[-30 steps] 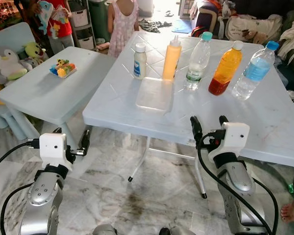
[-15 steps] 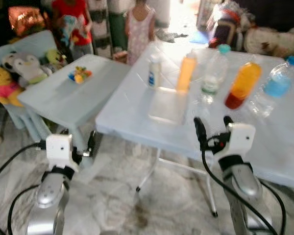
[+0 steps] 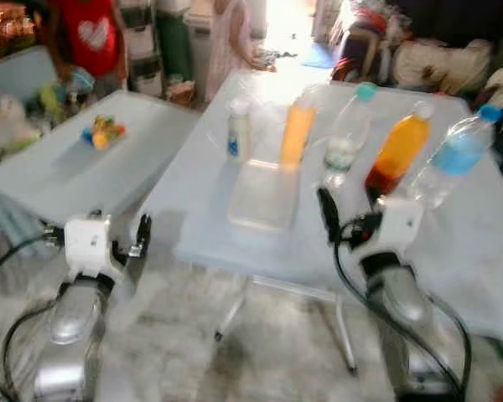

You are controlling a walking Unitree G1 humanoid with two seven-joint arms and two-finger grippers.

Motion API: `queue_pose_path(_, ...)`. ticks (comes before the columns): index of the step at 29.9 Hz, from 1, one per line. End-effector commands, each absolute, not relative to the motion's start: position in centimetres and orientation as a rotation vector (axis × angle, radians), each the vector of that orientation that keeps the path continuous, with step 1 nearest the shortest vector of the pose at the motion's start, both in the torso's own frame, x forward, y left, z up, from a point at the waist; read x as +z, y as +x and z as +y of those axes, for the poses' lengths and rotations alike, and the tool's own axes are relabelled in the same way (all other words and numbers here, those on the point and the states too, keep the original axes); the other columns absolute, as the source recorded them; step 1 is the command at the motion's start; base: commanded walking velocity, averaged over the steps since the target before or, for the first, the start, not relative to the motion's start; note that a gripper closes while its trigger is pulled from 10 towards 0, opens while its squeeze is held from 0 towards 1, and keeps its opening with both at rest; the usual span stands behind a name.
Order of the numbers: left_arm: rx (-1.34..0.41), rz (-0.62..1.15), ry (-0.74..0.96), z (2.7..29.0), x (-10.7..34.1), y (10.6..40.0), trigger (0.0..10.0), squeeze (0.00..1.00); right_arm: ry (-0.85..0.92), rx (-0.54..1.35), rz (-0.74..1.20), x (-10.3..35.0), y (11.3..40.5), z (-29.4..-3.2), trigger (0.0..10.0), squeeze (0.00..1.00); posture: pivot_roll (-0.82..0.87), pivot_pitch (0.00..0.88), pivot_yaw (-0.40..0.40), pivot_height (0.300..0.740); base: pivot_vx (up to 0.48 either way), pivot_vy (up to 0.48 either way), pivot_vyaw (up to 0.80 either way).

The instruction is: Restocking fridge

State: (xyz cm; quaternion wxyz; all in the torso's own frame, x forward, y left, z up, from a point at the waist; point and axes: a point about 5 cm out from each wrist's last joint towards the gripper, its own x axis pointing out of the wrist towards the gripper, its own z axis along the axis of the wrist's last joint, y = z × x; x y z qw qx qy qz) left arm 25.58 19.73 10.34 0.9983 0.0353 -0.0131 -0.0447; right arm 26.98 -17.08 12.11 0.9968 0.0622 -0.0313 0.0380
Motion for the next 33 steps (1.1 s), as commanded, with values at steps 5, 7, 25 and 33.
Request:
queue_pose_path(5,-0.057,-0.027,0.115,20.8,10.8,25.4,10.0,0.00,0.255,0.170,-0.070,13.3,28.9,-15.6,10.0,0.00,0.03,0.021,-0.025,0.740,0.000,0.000,0.00)
queue_pose_path(7,-0.040,-0.026,0.127,21.0,10.9,25.4,10.0,0.00,0.278,0.241,-0.084,14.0,29.7,-14.6,10.0,0.00,0.04,0.034,-0.025,0.740,0.000,0.000,0.00)
queue_pose_path(25,-0.067,-0.008,0.105,20.7,10.7,25.3,10.0,0.00,0.159,0.185,-0.114,13.6,28.7,-15.1,10.0,0.00,0.04,0.042,-0.026,0.740,0.112,0.000,0.00)
queue_pose_path(33,-0.091,-0.012,0.100,20.3,10.8,25.7,10.0,0.00,0.134,0.169,-0.118,13.6,28.4,-15.0,10.0,0.00,0.02,0.041,-0.022,0.740,0.389,0.241,0.00)
